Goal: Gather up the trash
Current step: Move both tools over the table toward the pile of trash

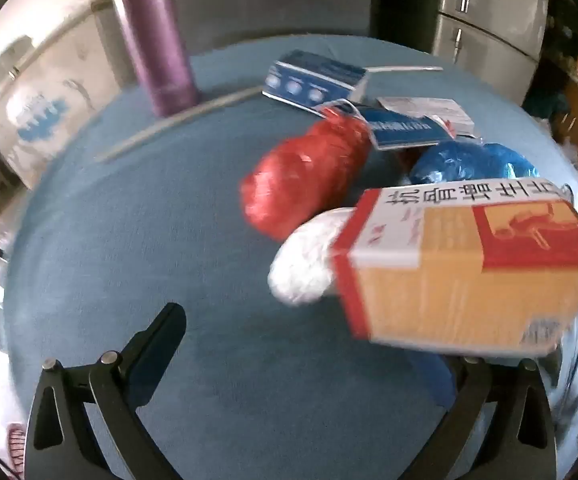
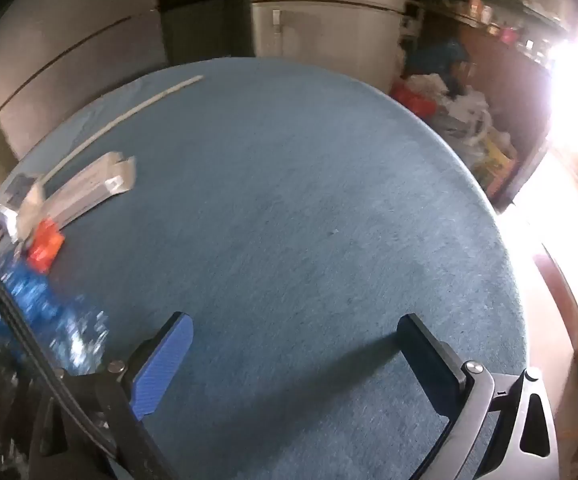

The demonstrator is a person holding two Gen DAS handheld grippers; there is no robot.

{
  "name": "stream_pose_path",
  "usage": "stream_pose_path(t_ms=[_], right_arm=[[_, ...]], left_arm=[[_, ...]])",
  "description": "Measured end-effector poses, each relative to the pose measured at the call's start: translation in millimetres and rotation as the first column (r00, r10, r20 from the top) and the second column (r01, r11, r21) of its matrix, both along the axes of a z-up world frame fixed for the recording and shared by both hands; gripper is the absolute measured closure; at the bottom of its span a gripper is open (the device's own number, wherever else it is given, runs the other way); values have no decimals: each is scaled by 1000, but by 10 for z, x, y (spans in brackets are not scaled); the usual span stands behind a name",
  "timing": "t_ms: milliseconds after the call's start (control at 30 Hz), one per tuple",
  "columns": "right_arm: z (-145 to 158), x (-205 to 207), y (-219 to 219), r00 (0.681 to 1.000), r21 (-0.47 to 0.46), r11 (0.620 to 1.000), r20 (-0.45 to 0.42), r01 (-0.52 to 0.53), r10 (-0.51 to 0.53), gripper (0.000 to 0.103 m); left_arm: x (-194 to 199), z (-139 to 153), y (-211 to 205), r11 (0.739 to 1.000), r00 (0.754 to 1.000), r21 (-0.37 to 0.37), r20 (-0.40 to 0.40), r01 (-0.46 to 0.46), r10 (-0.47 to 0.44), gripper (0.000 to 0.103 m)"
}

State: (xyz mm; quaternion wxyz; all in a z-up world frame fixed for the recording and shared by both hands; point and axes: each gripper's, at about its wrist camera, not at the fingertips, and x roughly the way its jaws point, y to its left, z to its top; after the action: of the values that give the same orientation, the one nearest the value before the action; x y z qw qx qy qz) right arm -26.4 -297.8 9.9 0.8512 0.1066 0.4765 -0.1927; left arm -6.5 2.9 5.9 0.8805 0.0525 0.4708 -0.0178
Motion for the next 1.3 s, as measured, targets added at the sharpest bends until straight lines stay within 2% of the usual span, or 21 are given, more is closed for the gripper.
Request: stream_pose_path(t_ms=[67,200,333,367,433,500,633,800,1033,1300], right_arm=[[93,-87,34,999,8,1000,29,-28,28,0],[423,-306,114,985,-11,999,163,-53,55,0],[843,-544,295,951,-1,992,287,-123,118,0],[936,-591,345,941,0,990,310,-144,137,0],[1094,-713,487,922,-7,983,346,-181,173,0],[1217,-826,652,905,-13,975,369,-222,211,0],[1381,-1070,854,879,-14,961,400,-277,260,0],[1581,-1342,1014,859,-10,945,414,-328,303,0],[1742,-1655,1103,840,3,931,433,-364,327,0],[1774,-1746,1124,842,-25,925,406,-379,356,0]], left_arm=[[-153,173,80,1000,998,28,61,-13,11,0],[-431,563,248,996,987,76,155,-48,35,0],[-702,900,372,990,973,112,223,-82,56,0],[-677,1011,428,988,980,131,189,-81,55,0],[-776,1148,488,985,975,143,212,-92,61,0],[-828,1250,495,983,978,158,201,-89,57,0],[-1003,1478,463,972,979,217,199,-87,44,0],[-1162,1637,524,971,978,219,202,-100,55,0],[-1317,1705,563,968,975,225,215,-113,64,0],[-1454,1631,480,969,965,227,260,-94,33,0]])
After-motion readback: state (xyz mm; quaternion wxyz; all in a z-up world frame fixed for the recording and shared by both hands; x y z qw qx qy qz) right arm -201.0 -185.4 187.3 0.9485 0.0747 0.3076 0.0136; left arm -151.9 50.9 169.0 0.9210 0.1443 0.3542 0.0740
